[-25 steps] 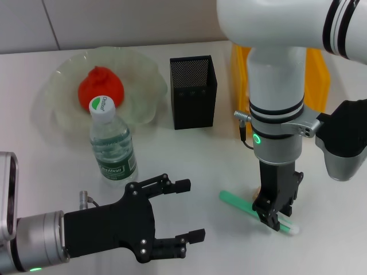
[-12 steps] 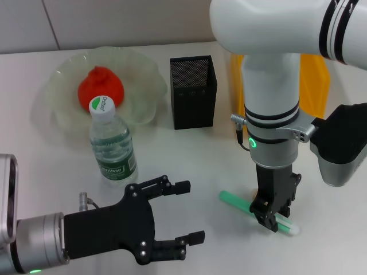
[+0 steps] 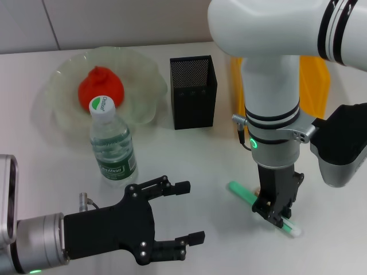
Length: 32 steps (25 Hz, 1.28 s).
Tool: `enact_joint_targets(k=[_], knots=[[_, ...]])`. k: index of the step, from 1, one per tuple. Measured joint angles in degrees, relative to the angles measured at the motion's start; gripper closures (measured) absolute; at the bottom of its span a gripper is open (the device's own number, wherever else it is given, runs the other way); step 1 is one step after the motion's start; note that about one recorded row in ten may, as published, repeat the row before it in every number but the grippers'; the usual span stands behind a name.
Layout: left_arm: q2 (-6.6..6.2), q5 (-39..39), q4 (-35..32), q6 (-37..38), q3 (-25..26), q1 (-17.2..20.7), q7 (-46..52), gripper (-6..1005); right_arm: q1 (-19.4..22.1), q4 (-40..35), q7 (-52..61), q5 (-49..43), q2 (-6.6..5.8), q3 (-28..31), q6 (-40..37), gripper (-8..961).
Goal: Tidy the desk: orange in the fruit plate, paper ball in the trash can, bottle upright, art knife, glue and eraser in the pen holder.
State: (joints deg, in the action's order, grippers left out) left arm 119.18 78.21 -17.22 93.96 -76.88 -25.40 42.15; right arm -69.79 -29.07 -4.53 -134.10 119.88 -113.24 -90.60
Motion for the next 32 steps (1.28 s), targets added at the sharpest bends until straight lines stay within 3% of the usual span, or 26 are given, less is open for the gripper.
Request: enact_joint_targets(k=[8,18,20,21,32], knots=[[0.00,-0.02,-0.04,0.05,0.18,0.67,-0.12,183,1.78,-4.85,5.81,2.07,0.00,0.60,-1.21,788],[-0.01,-1.53,0.00,0.37,0.64,2.60,-1.44,183,12.28,-23.62,19.72,-0.30,-0.52,7.21,-7.61,788],[-0.01,-1.53,0.00,0.37,0.64,2.60,-1.44,183,13.06,-24.58,20.35,-0.74,-0.52,7.45,-8.00,788],[-0.29,-1.60,-0.61,1.76,0.87,4.84,-2.71,183,14.87,-26.92,21.39,-2.02,-0.52,8.00,-9.14,788],[-0.51,-1.38,-0.97,2.72,0.95,5.36,-2.89,183,19.84,-34.30,25.11,-4.08,-0.66,9.91,-11.50,788]])
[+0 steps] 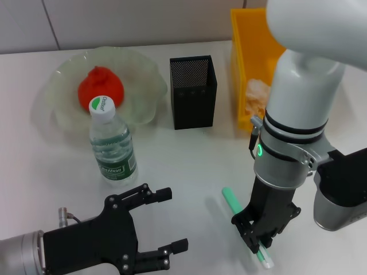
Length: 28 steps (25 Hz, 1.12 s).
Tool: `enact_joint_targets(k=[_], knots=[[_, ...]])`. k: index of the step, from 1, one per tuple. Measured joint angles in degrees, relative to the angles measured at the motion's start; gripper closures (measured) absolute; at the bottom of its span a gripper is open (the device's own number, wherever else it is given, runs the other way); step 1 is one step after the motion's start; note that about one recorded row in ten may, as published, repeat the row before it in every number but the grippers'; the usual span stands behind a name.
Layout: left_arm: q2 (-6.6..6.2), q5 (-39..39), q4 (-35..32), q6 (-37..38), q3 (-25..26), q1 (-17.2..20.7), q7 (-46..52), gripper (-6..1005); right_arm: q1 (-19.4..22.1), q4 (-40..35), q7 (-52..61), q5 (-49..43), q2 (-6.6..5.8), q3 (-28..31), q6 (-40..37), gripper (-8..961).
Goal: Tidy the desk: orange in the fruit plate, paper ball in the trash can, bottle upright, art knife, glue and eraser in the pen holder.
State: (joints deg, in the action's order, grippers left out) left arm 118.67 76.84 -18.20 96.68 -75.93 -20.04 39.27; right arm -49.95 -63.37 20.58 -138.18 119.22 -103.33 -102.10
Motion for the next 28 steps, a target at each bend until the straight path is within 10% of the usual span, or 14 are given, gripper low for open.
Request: enact_joint_targets(k=[28], knots=[[-0.03,0.20,-0.21,-0.43,-0.53,-0.13,-0.49,184,11.77,-16.67,12.29,-1.86,0.18,10.30,7.42,787]])
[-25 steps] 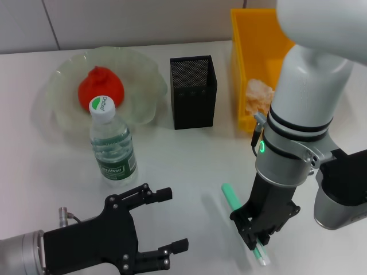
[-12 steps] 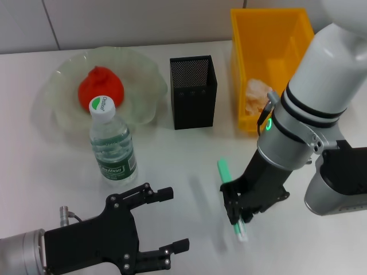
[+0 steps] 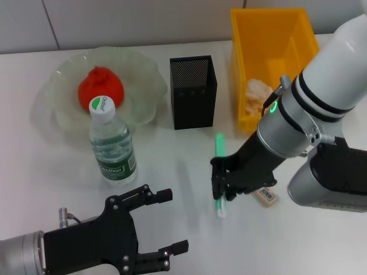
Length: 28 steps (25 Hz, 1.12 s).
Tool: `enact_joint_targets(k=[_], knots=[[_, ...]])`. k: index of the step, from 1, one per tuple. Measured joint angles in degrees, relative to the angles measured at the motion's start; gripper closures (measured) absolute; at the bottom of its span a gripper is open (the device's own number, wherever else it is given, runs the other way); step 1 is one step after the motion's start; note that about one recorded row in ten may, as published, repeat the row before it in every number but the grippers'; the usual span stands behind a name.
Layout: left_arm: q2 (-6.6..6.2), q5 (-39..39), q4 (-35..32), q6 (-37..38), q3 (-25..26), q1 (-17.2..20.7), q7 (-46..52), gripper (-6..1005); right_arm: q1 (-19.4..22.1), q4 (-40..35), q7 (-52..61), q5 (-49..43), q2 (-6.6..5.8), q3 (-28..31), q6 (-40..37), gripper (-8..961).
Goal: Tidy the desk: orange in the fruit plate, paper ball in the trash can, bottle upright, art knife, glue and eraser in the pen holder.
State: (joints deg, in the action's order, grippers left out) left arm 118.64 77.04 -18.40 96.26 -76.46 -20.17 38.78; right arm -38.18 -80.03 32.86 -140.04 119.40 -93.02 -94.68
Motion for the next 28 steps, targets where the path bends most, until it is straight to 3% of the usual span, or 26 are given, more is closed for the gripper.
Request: enact_joint_targets(k=[12,21,28], knots=[[-0.17,-0.28,0.00,0.01,0.53,1.10,-3.51,184,6.86,-8.87,10.19,0.61,0.22,-0.61,8.67,788],[-0.10,-0.35,-0.06,-0.12,0.53,1.36,-4.13,184,16.80,-20.65,22.57,1.61,0.22,-6.71,20.25,788],[-0.08,-0.11,-0.01,-0.13,0.53,1.26,-4.13,184,21.26,-26.79,28.77,2.26,0.29,-7.33,21.16,788]])
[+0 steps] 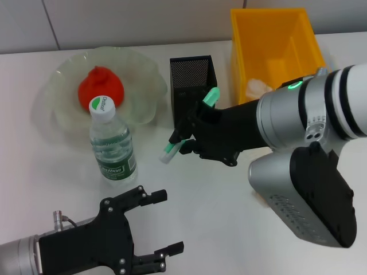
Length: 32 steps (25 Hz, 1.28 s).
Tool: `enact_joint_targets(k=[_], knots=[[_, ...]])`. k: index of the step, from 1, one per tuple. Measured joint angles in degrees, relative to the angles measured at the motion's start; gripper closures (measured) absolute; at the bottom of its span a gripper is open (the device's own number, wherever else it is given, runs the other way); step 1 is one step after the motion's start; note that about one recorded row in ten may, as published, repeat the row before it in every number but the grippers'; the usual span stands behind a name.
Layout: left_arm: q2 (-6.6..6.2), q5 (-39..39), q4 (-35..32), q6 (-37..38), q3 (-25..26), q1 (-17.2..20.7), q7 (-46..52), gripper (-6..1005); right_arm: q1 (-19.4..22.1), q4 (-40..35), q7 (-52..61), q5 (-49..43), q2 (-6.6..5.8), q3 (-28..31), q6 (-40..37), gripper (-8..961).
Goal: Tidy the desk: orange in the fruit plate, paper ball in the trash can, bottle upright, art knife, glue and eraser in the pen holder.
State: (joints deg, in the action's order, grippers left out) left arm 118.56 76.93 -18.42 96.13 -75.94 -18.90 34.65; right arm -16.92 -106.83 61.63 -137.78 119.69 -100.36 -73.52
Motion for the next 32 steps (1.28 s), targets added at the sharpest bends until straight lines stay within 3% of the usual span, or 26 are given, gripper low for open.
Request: enact_joint_targets(k=[6,17,25,32], knots=[[-0.05,-0.17,0.10,-0.07,0.00,0.45,0.01,184,1.91,-1.24,2.98,0.44,0.02,0.53,3.86,788],[-0.05,-0.37,0.28,0.39,1.84,0.56,-0.37,184,3.41,-4.01,8.52,6.32,-0.01,6.61,11.51,788],[-0.04,-1.00,-0.02,3.91,3.08,2.79,-1.37,184,4.01,-4.00,25.10,9.34,0.01,5.12,24.58,787],[-0.33,-1.13,-0.08,4.11,3.24,3.18,-1.24,184,5.48,-2.21,34.40,21.89,-0.10,5.91,31.33,787]])
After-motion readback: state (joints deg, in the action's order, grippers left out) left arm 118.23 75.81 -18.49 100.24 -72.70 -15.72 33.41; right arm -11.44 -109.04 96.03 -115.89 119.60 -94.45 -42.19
